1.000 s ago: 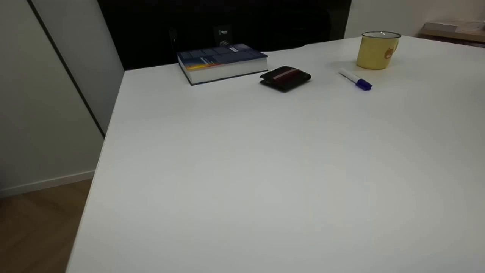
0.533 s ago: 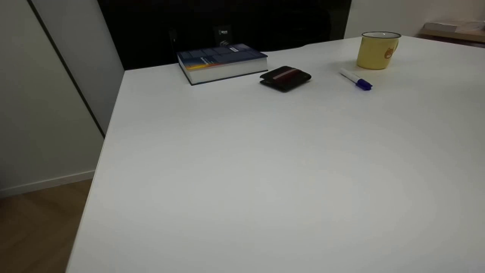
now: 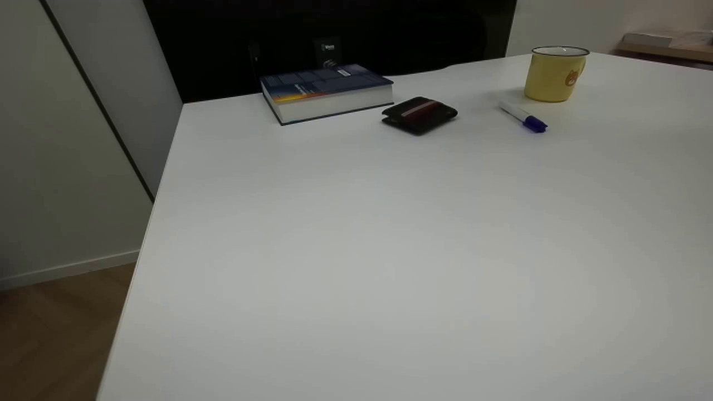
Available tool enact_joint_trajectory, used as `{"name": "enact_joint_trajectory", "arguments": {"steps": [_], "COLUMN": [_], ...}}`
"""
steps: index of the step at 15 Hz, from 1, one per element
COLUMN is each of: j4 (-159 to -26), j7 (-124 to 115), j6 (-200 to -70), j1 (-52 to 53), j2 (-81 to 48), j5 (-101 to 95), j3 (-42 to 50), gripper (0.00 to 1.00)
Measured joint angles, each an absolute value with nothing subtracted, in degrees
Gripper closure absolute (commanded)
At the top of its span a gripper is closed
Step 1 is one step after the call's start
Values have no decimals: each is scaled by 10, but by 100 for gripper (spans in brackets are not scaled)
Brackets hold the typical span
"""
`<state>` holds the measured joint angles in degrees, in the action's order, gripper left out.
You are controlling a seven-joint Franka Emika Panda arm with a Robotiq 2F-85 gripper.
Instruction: Put the marker in the mug
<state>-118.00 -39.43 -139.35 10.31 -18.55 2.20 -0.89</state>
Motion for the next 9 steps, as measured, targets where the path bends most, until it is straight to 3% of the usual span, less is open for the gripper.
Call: {"name": "enact_joint_trajectory", "arguments": {"steps": [9], "j4": [-1180], "j7": [-393], "j6": [-1392], "j1": [103], "j2": [-186], "j5": [16], "j3": [-8], "gripper": [0]}}
